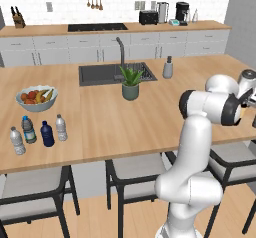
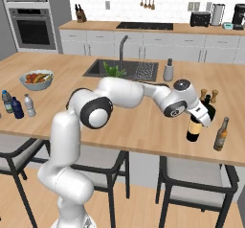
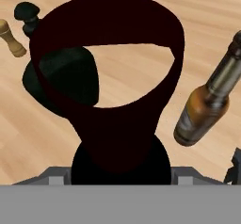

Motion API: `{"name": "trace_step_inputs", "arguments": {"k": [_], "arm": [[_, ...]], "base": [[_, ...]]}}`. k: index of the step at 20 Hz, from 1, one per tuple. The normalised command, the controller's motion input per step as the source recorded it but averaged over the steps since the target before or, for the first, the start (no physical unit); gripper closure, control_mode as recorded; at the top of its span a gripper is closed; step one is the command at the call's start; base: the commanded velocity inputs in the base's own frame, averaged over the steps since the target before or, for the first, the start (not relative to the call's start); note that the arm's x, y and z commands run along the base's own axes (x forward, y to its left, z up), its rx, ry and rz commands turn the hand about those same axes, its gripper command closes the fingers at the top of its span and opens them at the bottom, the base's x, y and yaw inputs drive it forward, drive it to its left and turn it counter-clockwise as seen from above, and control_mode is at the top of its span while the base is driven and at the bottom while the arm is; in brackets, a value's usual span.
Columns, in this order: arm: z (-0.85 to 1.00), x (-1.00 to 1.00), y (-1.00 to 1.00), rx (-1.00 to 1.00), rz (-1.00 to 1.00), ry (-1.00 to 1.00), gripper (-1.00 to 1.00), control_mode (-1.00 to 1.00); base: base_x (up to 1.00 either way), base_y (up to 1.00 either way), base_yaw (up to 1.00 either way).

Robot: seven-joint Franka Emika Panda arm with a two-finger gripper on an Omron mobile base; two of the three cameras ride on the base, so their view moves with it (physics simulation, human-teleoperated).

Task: Move the plastic bottles in the middle to the plastics group, and the glass bottles in the middle to the glass group.

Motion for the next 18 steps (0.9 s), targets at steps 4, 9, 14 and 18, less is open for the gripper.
{"name": "trace_step_inputs", "arguments": {"k": [4, 9, 14, 18], "arm": [[0.04, 0.10, -0.09, 0.00, 0.00, 0.00, 1.00, -1.00], [0.02, 0.06, -0.12, 0.00, 0.00, 0.00, 1.00, -1.00], [-0.09, 0.02, -0.07, 0.00, 0.00, 0.00, 1.00, -1.00], [-0.29, 0.00, 0.00, 0.00, 0.00, 0.00, 1.00, -1.00]], "base": [[0.00, 0.00, 0.00], [0.00, 0.00, 0.00], [0.00, 0.00, 0.00], [0.00, 0.00, 0.00]]}}
